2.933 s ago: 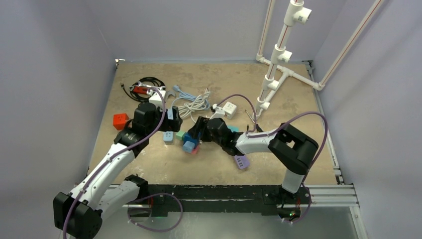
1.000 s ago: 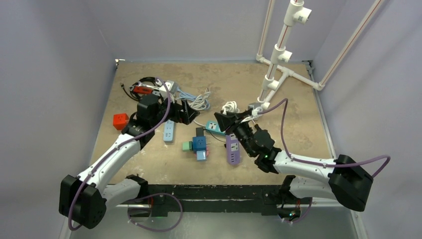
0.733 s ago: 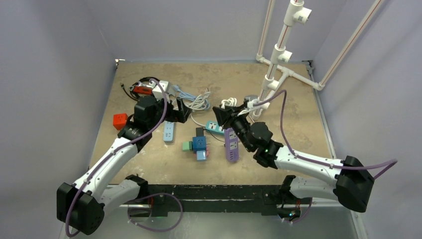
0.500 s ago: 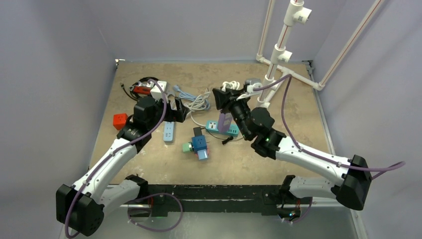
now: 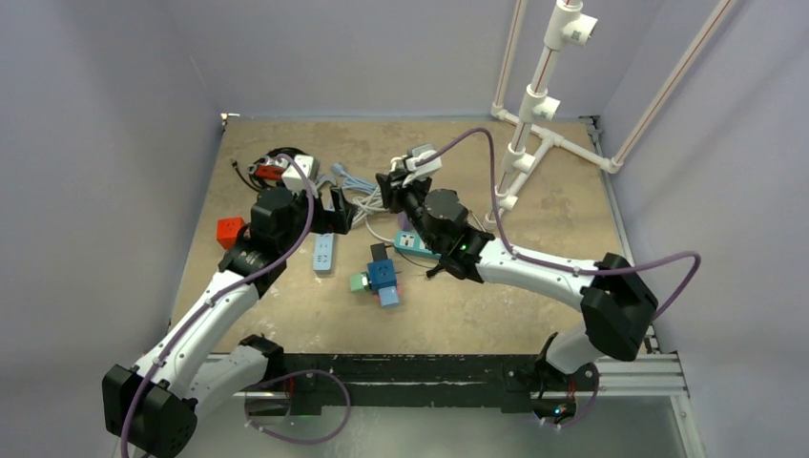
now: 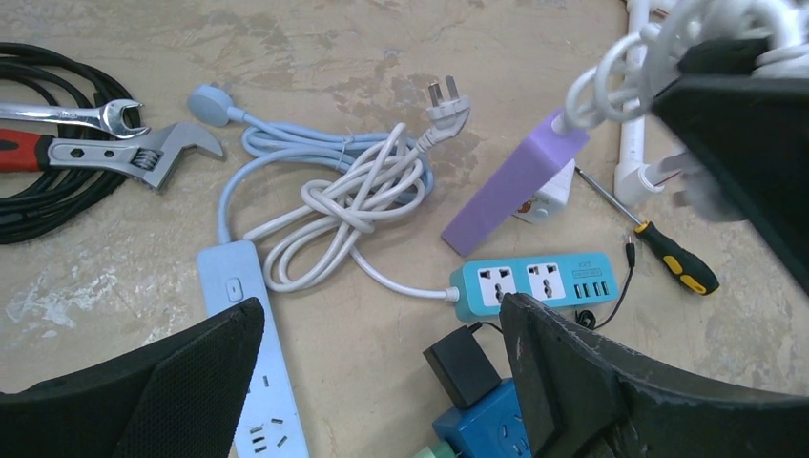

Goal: Pull the plug off the socket
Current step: Place the socket at the center of the board.

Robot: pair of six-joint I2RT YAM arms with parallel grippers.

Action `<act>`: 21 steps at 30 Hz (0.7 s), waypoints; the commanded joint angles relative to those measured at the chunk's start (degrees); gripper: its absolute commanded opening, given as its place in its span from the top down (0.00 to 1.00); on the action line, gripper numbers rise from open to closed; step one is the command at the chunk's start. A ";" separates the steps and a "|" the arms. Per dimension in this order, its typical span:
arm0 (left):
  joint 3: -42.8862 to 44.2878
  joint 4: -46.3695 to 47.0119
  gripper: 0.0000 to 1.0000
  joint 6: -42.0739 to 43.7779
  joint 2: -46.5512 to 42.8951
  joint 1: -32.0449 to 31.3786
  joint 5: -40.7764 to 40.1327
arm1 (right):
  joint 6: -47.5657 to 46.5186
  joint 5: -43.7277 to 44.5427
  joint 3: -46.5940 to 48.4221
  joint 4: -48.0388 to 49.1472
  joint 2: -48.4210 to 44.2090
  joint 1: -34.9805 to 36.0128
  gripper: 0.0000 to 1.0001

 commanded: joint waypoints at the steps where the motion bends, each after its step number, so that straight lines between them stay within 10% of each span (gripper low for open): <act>1: 1.53 0.46 0.07 1.16 -1.74 0.29 -1.04 | 0.14 -5.50 1.11 7.94 2.91 -0.23 1.00; 21: 0.74 0.70 0.06 1.43 -4.14 0.38 -4.88 | 9.55 -16.45 18.22 -0.93 32.74 -0.74 0.92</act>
